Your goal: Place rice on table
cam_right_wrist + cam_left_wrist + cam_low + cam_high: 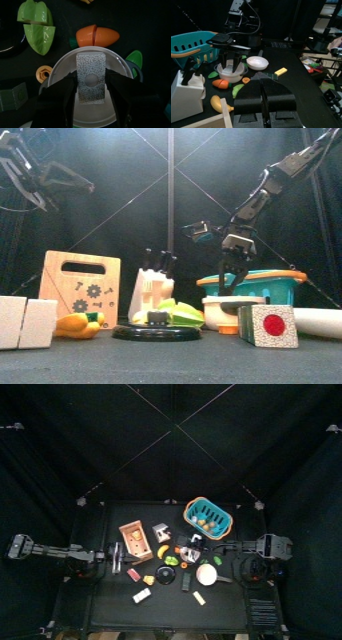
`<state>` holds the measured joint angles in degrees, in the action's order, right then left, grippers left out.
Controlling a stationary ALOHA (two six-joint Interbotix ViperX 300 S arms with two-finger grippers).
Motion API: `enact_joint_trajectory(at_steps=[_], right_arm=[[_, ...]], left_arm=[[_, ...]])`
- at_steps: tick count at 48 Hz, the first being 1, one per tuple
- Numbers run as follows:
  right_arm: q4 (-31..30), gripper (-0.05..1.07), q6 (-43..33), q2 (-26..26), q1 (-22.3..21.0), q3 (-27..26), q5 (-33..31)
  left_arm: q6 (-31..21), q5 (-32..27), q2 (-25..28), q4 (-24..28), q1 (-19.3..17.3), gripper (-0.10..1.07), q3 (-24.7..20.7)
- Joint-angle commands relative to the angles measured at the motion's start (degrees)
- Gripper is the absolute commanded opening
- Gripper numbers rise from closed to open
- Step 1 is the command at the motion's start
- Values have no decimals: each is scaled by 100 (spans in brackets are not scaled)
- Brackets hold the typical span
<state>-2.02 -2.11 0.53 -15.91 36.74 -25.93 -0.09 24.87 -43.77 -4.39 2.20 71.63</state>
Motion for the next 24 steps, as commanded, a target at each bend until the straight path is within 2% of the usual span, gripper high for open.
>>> enact_joint_trajectory(at_steps=[1, 13, 24], right_arm=[[18, 60, -18, 290, 18, -193, -62], [290, 60, -26, 694, 396, -343, -281], [589, 60, -26, 615, 976, -519, -185]], left_arm=[[0, 62, 18, 26, 9, 20, -44], [18, 483, 9, 105, 9, 20, 18], [-9, 1020, 9, 255, 9, 20, 193]])
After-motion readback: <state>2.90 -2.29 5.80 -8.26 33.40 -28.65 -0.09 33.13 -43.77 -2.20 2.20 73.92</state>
